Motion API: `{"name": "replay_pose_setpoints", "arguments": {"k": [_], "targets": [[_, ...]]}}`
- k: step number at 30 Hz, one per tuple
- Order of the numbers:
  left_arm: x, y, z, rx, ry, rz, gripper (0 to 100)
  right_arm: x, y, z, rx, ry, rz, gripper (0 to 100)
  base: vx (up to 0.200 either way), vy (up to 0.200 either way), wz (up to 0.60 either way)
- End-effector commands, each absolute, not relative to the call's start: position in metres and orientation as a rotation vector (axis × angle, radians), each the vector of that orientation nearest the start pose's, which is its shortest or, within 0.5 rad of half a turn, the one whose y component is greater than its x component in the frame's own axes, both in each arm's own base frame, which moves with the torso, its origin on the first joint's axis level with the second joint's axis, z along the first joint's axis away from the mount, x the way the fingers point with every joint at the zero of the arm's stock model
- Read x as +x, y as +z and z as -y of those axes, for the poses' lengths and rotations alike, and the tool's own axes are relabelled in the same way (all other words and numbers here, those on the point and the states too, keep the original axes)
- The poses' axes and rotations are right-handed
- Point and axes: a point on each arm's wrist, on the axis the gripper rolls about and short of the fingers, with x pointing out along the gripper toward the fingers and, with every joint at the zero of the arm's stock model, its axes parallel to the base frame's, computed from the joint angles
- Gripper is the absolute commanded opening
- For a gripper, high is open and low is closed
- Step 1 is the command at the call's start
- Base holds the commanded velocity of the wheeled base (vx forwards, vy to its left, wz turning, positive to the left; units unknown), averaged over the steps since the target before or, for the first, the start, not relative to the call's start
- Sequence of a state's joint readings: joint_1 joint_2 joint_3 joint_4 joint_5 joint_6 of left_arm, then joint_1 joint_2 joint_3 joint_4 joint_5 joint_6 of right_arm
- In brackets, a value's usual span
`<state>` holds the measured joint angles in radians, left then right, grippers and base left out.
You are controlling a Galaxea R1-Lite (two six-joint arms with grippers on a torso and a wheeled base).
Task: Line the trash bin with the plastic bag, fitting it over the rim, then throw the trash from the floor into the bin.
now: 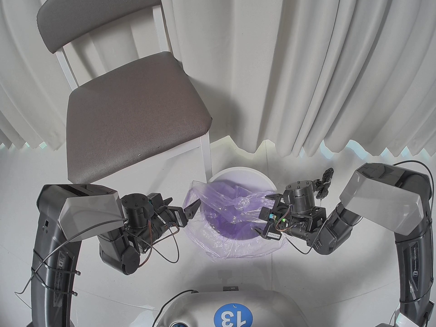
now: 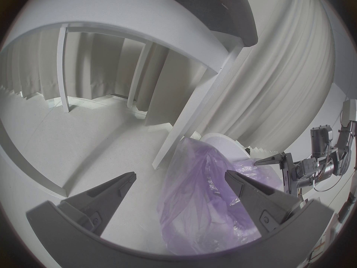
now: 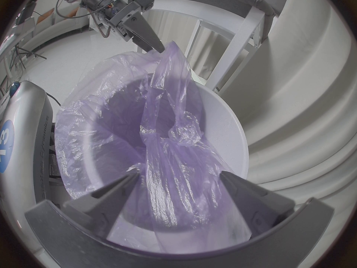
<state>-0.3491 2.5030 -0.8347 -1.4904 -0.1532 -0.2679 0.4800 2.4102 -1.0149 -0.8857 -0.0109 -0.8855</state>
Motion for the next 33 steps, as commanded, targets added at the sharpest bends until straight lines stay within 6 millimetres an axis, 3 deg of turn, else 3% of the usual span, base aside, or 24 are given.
{"name": "replay_pose_setpoints", "arguments": {"k": [1, 12, 22, 33], "targets": [[0.374, -0.025, 0.14, -0.243, -0.473, -0.254, 100, 0.371, -0.008, -0.193, -0.971, 0.652, -0.254, 0, 0.0, 0.0, 0.0], [0.376, -0.028, 0.138, -0.244, -0.464, -0.261, 100, 0.379, 0.019, -0.181, -0.934, 0.592, -0.208, 0, 0.0, 0.0, 0.0], [0.391, -0.034, 0.122, -0.253, -0.425, -0.231, 100, 0.414, 0.049, -0.169, -0.642, 0.466, -0.183, 0, 0.0, 0.0, 0.0], [0.395, -0.045, 0.123, -0.253, -0.415, -0.241, 100, 0.448, 0.076, -0.169, -0.277, 0.373, -0.155, 0, 0.0, 0.0, 0.0]]}}
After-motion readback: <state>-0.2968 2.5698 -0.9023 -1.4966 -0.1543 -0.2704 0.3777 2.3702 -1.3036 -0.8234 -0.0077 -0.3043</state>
